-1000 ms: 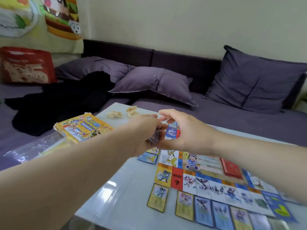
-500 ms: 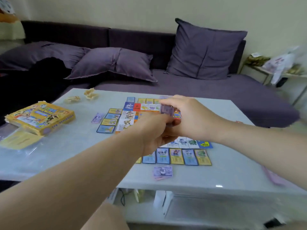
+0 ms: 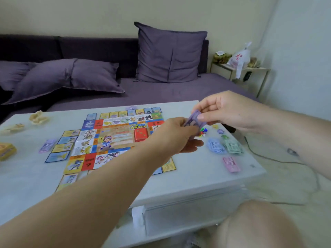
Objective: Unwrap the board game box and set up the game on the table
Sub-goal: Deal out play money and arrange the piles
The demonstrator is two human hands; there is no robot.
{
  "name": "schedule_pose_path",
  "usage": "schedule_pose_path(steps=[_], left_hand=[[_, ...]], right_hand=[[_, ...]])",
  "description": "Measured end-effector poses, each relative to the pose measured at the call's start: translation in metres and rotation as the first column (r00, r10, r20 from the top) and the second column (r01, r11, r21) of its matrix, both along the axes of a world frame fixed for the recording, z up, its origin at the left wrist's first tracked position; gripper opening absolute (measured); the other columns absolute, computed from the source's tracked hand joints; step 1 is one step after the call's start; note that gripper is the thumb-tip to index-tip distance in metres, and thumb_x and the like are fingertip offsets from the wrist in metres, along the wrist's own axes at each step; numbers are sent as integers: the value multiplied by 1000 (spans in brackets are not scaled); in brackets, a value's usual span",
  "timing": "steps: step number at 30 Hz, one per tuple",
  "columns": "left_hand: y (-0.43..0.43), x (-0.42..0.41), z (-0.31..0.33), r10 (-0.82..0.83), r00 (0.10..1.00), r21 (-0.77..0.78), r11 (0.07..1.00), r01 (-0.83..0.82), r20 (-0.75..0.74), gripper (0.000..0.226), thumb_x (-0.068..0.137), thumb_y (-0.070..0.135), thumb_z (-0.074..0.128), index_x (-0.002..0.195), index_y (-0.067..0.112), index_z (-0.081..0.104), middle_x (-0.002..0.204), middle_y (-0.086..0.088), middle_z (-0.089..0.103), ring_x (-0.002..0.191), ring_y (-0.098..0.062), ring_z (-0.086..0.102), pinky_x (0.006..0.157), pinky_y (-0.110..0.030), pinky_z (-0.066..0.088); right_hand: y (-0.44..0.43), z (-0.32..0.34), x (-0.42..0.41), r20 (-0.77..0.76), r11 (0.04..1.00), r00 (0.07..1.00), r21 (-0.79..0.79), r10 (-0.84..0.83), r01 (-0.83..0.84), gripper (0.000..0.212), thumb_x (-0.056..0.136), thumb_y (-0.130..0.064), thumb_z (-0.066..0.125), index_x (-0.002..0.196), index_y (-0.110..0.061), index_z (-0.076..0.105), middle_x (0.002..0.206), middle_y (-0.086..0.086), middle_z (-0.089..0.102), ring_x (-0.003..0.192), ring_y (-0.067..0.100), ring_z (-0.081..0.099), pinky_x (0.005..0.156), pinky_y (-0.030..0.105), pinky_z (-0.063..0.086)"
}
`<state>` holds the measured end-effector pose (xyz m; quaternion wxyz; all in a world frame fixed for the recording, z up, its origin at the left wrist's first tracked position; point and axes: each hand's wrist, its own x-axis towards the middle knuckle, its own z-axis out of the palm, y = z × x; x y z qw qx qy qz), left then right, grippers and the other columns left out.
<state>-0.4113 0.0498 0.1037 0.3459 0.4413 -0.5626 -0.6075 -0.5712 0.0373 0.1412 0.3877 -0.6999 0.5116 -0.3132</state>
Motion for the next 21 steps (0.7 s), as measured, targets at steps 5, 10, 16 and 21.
schedule_pose_path(steps=[5,10,16,21], left_hand=[[-7,-51,-27,139,939,-421,907,6,314,10,95,13,50,95,19,57,84,2,65,68,-10,64,68,-29,54],[-18,-102,-43,68,804,-499,814,298,591,16,95,16,48,106,19,58,97,-3,68,84,-20,65,63,-29,44],[-41,-133,-83,67,797,-394,892,221,600,20,93,18,50,113,23,54,102,8,59,89,-15,63,55,-20,39],[-54,-131,-121,-15,675,-251,922,295,737,17,92,18,50,106,23,58,108,4,61,92,-15,60,68,-21,42]], right_hand=[[15,-25,-55,-195,989,970,-18,-148,148,13,81,-4,69,84,-17,67,74,1,72,61,3,59,56,11,44],[16,-49,-95,-288,982,939,-29,-187,186,11,78,-7,72,80,-17,68,71,2,70,58,4,57,60,19,43],[-5,-108,-161,-202,866,863,108,-462,489,18,76,-8,75,72,-21,63,62,-2,61,51,4,52,45,15,35],[-13,-164,-184,-201,731,787,292,-583,616,10,80,-3,71,86,-9,66,69,3,60,58,11,52,48,21,37]])
